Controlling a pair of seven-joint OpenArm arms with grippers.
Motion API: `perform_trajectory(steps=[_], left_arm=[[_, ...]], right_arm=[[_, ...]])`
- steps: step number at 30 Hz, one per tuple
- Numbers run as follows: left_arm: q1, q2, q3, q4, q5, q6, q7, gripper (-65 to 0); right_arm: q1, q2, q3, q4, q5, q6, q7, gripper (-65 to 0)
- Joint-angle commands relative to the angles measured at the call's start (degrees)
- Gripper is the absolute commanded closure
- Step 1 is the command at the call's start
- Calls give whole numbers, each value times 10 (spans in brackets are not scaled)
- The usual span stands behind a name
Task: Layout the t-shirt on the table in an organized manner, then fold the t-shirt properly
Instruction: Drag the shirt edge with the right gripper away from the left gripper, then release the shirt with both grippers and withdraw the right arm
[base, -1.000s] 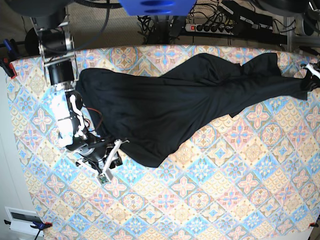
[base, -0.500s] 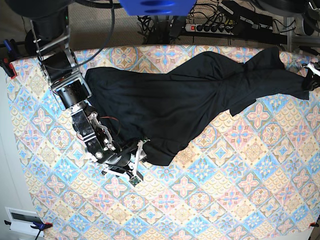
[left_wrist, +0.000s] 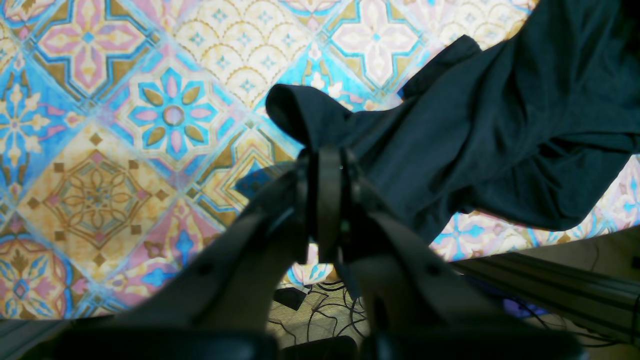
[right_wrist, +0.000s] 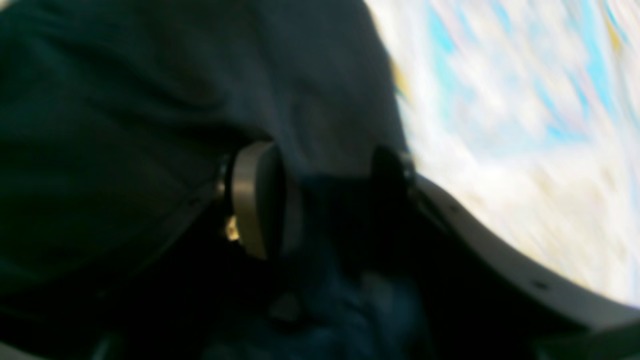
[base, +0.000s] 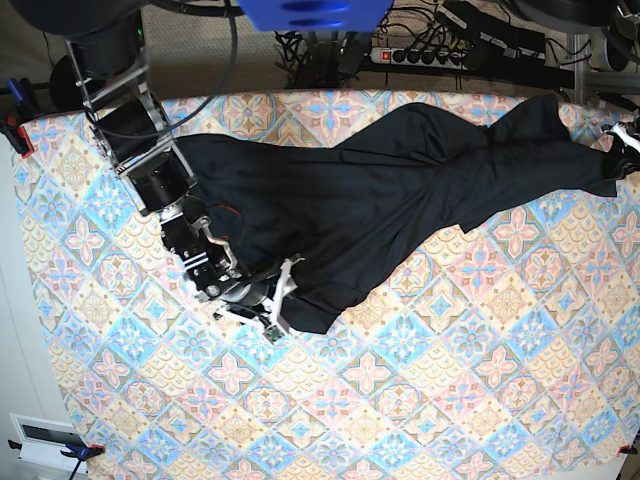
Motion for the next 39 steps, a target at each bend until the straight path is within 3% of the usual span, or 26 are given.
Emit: perform_trajectory(steps=[1,14,23,25,30,35,39], left_arm=[[1,-15,-6,7,-9,-1,-11,0],[0,-14,-6,7,-9,-1,-11,0],[0,-14,-6,7,-9,-1,-12,0],[0,-14,-6,7,-9,-1,-12,0],[-25,-12,-6,6,-9,-1,-10,0],[-56,-3,-7,5,-8,-1,-10,0],[-77,-2,-7,5,-8,-1,-13,0]], right_arm=[[22,10,6,9,3,0,17,-290],[22,39,11,-5,3,0,26,-290],[20,39,6,-66,3,0,25,-283],[20,39,6,-66,3,0,21,-246],[19,53,11,-62,3,0,19,-15],[18,96,17,0,8,0,13,0],[-10,137,104,127,8,0,-26,0]])
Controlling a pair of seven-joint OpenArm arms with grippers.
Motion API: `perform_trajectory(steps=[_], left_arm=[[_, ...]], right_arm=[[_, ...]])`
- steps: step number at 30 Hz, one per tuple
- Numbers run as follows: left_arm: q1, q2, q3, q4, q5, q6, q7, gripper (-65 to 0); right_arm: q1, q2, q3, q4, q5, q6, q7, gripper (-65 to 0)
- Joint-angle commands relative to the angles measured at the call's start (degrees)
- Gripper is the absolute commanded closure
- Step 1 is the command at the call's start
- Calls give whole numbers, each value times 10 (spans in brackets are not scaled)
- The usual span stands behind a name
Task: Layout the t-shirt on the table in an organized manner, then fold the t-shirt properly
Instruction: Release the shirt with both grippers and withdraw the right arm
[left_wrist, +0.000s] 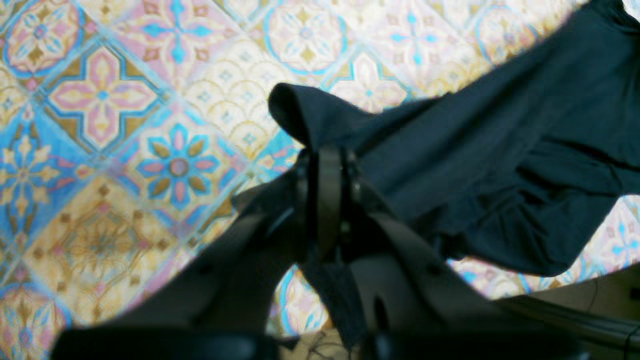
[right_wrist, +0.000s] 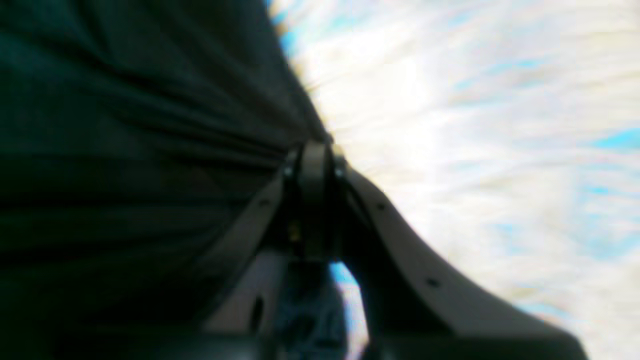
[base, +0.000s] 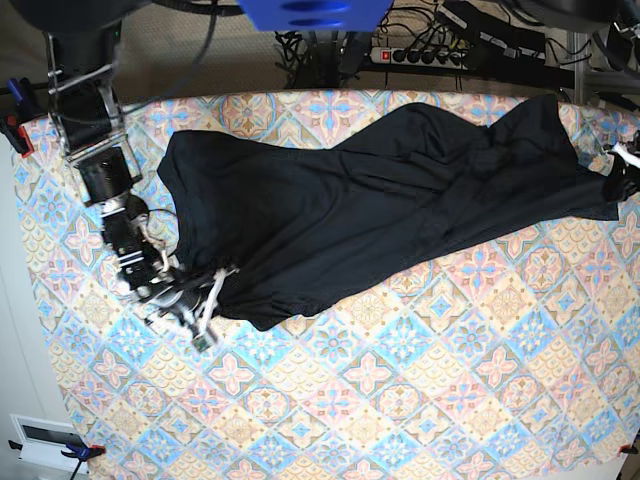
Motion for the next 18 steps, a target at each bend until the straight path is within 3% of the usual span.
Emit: perform_trajectory(steps=[1,7,10,13,15,18], left_arm=[[-10,-16,-8,6,-9,-1,-14,0],[-59,-16,-19,6,-9,-1,-14,0],[-77,-5,-54,7,-9,-1,-13,0],[-106,3,-91,8,-9,-1,-11,0],[-110,3,-95,7,-11,-1,-11,0],[-102,3,-86,10,-10,-1,-2,0]], right_arm=[[12,10,39,44,3,-3,4,0],[-54,18,249,215,3,-2,-75,0],[-71,26,285,245,25,-2,-85,0],[-74,70,324,255,88,-2,-86,0],[-76,85,356,257,131,-2,-90,0],[-98,102,376,254,142,-2,-104,0]])
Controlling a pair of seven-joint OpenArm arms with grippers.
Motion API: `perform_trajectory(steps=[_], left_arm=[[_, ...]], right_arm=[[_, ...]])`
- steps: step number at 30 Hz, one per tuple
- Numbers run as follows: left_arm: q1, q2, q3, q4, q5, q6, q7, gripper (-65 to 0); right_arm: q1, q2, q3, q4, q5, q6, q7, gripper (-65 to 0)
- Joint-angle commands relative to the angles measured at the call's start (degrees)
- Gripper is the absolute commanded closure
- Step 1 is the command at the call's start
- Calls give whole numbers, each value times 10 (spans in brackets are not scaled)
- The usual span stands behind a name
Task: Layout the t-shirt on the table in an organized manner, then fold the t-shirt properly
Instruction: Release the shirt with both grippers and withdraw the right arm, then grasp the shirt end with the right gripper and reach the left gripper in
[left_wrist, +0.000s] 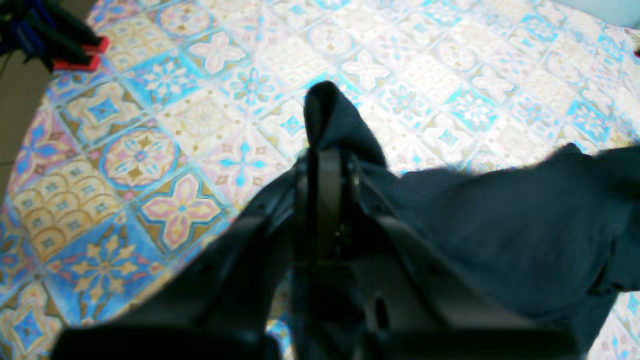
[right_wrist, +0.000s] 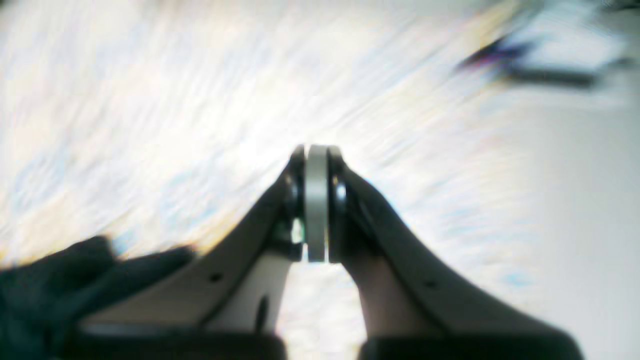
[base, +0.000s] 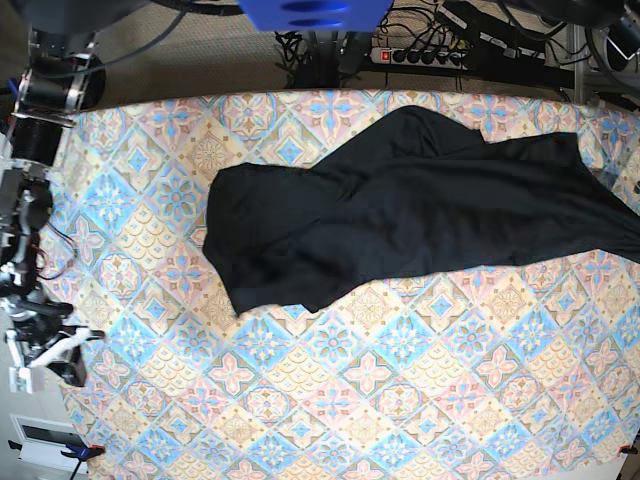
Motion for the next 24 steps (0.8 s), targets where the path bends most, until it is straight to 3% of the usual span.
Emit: perform_trajectory(steps=[1,5,8,14,18,21,24], left_arm=[[2,-16,4,7,-10,-3,6,0],[6,-15,46,5,-1,-3,42,0],[25,-15,64,6,41,-3,43,0],[26,17,65,5,158,-3,-20,-5],[-2,44,65,1,235,-3,-25,-91],[-29,54,65,-39,258,-3,-25,-174],[-51,55,65,-84,258,-3,-25,-209]], right_arm=[[-1,1,-3,5,8,5,-9,0],[-33,-1,-4,8,8,5,-21,0],[-63,-1,-7,8,8,5,-22,0],[-71,-9,-111,9,8,5,-18,0],[-64,-67,-155,8,-6,5,-19,-27],[-64,-101,-179,5,-63,5,-22,-101],[-63,-115,-212,2,-118,5,-19,-167]])
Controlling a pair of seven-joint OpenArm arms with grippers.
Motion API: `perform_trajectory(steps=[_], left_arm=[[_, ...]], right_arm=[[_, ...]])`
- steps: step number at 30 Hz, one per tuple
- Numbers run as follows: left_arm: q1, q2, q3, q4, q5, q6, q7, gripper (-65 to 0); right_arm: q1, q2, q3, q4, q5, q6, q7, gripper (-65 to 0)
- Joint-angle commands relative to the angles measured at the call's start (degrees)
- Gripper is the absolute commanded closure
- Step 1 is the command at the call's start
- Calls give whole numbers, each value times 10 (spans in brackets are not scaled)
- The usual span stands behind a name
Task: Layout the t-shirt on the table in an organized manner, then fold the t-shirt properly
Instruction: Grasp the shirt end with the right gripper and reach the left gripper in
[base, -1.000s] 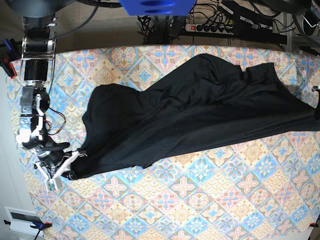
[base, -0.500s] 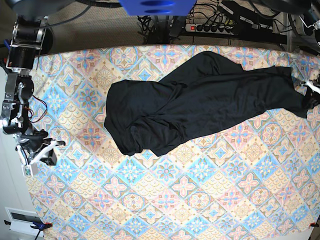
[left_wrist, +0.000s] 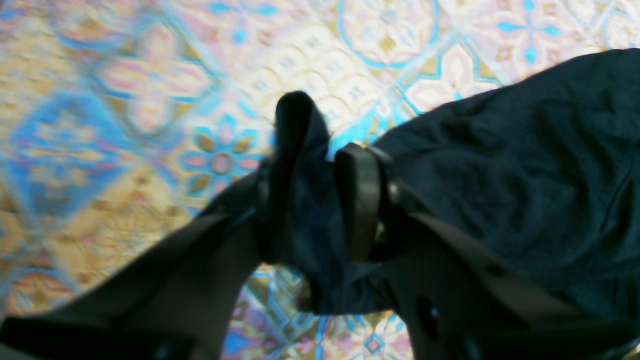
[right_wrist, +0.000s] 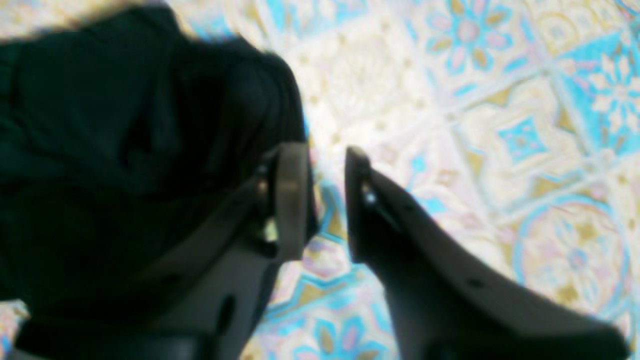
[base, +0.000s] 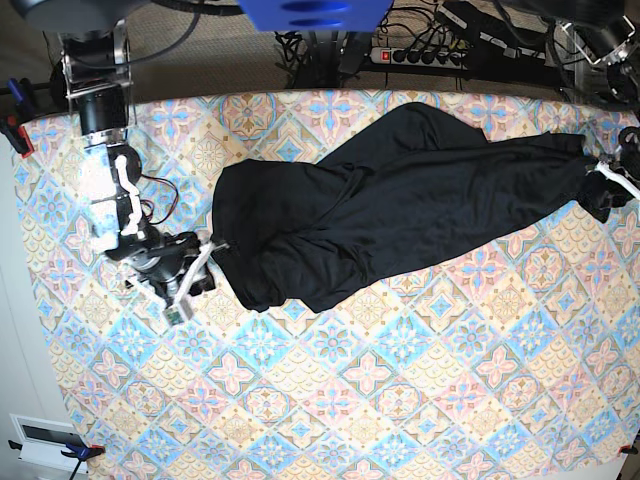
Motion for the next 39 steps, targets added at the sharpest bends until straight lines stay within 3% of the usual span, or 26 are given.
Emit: perform_trajectory(steps=[1,8,14,19,35,39], left_arm=[[-11,-18,-6,-5,-7,1,-9,-209],[-36,-16,-13,-20,-9,1,-10,-209],[-75,9,-96,-20,-9,1,2,-209],[-105,18,-126,-20,-9,1,55,-209],[-132,21,-96,-18,-9,1,55,-209],[-156,35,-95,-18,-8,1,57,-209]], right_arm=[[14,-1,-7,8,-12,2,15,-184],[36,-32,-68,-42,-73,2,17,-273],[39,-32,-73,-55,-78,2,46,-305],[39,-29,-70,-56,-78,2,49,-307],[22,-27,-73,-121,-79,2,49,-303],[8,-27,-74,-132,-79,2,44,-241]])
